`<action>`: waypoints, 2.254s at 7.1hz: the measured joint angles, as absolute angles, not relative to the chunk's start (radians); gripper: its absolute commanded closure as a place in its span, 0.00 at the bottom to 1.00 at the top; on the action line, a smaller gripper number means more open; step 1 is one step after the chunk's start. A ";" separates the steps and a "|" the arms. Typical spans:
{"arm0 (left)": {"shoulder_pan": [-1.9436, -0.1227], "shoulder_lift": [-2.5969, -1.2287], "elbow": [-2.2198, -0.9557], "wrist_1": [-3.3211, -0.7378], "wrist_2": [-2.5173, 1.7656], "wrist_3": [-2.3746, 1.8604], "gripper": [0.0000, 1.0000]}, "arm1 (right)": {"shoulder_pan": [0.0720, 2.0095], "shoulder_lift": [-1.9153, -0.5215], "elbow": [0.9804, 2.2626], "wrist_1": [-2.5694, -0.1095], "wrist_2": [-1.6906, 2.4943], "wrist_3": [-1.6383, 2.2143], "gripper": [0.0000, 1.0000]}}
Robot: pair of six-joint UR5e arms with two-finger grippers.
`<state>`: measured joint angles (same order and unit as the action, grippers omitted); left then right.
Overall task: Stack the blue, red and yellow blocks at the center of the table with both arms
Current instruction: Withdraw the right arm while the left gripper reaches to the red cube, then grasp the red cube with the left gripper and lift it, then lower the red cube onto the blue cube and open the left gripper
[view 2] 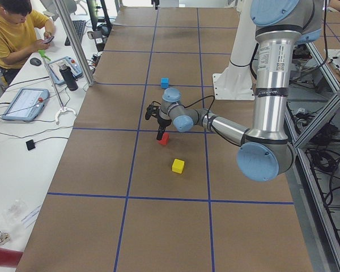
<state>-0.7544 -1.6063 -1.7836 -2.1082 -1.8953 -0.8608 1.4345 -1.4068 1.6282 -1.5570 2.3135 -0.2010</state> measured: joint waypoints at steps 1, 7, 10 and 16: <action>-0.753 -1.623 -1.757 -2.110 -1.895 -0.854 0.02 | 1.435 -1.409 1.628 -1.557 2.312 -0.202 0.00; -0.736 -1.630 -1.756 -2.104 -1.920 -0.850 0.99 | 1.436 -1.410 1.628 -1.555 2.309 -0.198 0.00; -0.761 -1.725 -1.885 -1.885 -1.998 -0.864 0.99 | 1.436 -1.412 1.621 -1.557 2.307 -0.189 0.00; -0.695 -2.333 -1.661 -1.514 -1.966 -1.184 0.99 | 1.502 -1.519 1.623 -1.557 2.304 -0.162 0.00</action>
<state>-0.6955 -2.3334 -1.6614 -1.5140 -1.9657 -1.1841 1.5022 -1.5191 1.6233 -1.5567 2.3045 -0.1617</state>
